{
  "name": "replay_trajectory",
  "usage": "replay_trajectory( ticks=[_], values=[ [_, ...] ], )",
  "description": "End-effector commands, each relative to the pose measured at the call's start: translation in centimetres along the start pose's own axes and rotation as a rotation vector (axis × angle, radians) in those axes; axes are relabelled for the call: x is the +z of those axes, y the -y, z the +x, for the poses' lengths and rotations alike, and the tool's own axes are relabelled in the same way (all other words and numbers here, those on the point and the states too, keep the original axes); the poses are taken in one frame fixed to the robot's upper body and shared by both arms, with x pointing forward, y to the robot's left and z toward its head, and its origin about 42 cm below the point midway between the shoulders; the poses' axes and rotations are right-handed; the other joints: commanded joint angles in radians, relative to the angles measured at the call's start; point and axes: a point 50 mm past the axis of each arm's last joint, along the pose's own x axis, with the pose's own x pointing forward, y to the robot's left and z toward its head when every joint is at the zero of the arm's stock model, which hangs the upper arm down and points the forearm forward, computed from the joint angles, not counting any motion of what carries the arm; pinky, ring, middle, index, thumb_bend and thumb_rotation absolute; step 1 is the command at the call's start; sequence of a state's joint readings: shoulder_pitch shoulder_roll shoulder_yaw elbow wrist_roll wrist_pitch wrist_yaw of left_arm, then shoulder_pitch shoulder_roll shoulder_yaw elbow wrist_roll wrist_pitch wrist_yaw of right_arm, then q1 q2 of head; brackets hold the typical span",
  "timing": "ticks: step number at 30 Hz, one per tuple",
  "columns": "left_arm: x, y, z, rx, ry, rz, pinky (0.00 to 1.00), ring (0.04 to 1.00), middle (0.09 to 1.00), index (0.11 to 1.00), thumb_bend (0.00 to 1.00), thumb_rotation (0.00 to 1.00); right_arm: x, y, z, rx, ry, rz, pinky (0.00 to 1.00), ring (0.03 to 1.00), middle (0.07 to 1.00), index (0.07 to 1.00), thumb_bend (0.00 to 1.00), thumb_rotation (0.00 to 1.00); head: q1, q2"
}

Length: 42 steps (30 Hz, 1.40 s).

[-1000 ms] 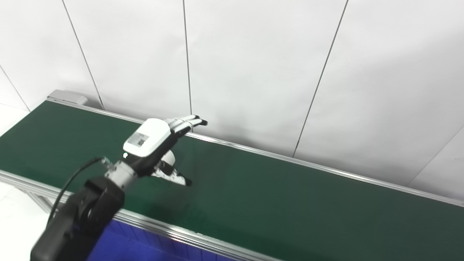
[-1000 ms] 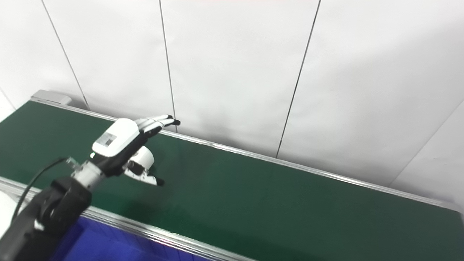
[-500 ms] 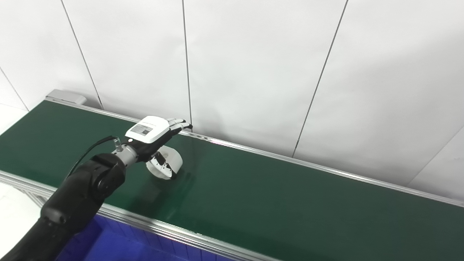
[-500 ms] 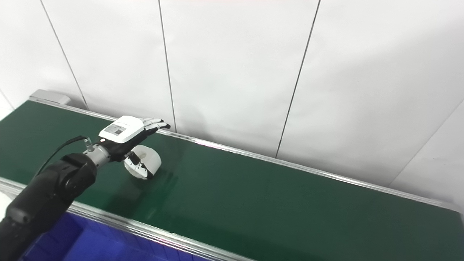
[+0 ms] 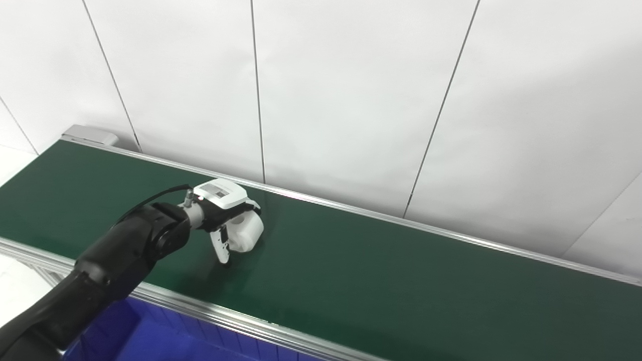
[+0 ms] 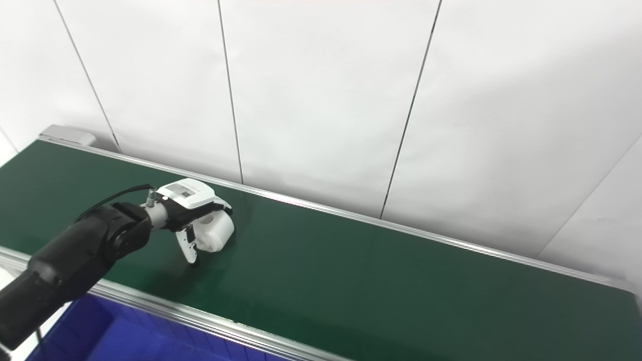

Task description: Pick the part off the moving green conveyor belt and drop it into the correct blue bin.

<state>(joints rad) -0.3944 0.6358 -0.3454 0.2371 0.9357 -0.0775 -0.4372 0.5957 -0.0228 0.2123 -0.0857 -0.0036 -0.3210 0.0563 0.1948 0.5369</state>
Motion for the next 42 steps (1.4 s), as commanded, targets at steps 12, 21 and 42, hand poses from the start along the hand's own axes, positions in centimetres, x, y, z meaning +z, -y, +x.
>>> replay_trajectory(
  ticks=[12, 21, 42],
  values=[
    [0.2, 0.2, 0.9, 0.148, 0.083, -0.011, 0.40, 0.402, 0.440, 0.499, 0.53, 0.00, 0.9, -0.4, -0.1, 0.010, 0.036, 0.013, 1.00, 1.000, 1.000, 1.000, 0.82, 1.00, -0.007, 0.011],
    [0.6, 0.3, 0.3, 0.200, 0.155, -0.005, 0.39, 0.390, 0.438, 0.504, 0.52, 0.00, 1.5, -0.6, -0.3, 0.012, 0.039, -0.003, 1.00, 1.000, 1.000, 1.000, 0.80, 1.00, 0.000, 0.059],
    [4.7, -10.2, -7.1, 0.346, 0.319, -0.068, 0.25, 0.310, 0.413, 0.493, 0.52, 0.00, 7.8, 3.6, 0.5, 0.031, 0.055, 0.034, 0.97, 0.985, 1.000, 1.000, 0.84, 1.00, 0.204, 0.411]
  ],
)
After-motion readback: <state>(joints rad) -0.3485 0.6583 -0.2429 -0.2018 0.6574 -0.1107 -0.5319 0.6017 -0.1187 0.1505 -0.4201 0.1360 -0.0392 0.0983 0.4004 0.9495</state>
